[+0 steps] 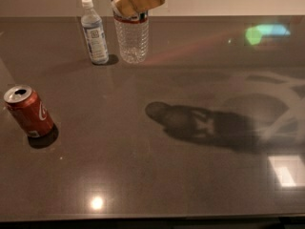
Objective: Pick water bottle
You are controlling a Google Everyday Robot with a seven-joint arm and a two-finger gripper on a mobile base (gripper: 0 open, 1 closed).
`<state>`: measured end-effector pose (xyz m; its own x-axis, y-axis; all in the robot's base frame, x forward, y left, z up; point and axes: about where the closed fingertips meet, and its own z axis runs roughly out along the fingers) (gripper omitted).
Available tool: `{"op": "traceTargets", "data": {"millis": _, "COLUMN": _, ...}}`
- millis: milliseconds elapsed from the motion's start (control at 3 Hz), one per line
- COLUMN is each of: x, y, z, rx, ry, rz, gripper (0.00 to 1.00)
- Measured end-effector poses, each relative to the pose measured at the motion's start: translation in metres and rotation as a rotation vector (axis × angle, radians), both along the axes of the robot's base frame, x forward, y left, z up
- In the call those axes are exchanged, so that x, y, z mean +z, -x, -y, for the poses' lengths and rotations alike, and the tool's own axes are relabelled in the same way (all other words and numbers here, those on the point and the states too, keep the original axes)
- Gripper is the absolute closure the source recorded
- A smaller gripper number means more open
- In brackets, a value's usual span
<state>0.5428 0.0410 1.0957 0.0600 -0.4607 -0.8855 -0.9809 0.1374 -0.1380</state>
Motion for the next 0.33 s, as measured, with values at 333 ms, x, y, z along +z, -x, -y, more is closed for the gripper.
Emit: {"op": "traceTargets", "data": {"millis": 333, "x": 0.0, "y": 0.0, "z": -0.0001, "rx": 0.0, "ry": 0.0, "rz": 0.0, "gripper": 1.0}}
